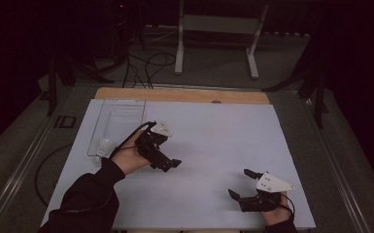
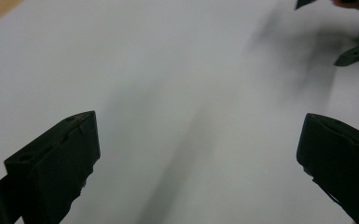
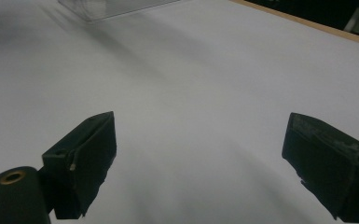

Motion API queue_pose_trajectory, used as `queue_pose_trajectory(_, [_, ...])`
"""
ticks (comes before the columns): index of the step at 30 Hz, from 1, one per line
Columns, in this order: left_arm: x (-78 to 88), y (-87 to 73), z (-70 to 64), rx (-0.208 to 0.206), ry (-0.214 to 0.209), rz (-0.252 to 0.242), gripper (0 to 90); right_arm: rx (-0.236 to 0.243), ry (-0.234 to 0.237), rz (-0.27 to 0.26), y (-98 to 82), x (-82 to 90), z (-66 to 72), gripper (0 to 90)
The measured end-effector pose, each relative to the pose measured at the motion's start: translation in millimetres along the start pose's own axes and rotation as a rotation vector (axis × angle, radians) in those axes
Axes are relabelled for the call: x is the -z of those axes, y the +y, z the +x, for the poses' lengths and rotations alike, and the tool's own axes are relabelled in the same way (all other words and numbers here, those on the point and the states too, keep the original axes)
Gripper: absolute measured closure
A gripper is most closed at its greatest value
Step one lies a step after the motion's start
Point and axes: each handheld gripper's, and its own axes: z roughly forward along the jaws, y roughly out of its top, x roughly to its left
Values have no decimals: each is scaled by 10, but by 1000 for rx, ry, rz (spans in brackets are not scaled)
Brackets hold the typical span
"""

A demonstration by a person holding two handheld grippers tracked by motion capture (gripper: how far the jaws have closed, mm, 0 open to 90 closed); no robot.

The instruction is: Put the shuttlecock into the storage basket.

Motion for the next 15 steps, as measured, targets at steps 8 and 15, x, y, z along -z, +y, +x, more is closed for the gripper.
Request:
queue_pose_trajectory(8, [-123,-123,-33,-23,-21,3,1,1,2,0,2,-1,2,100])
queue_pose_trajectory(15, [-239,-226,-76,-14,-31,-2,1,0,3,2,1,0,0,101])
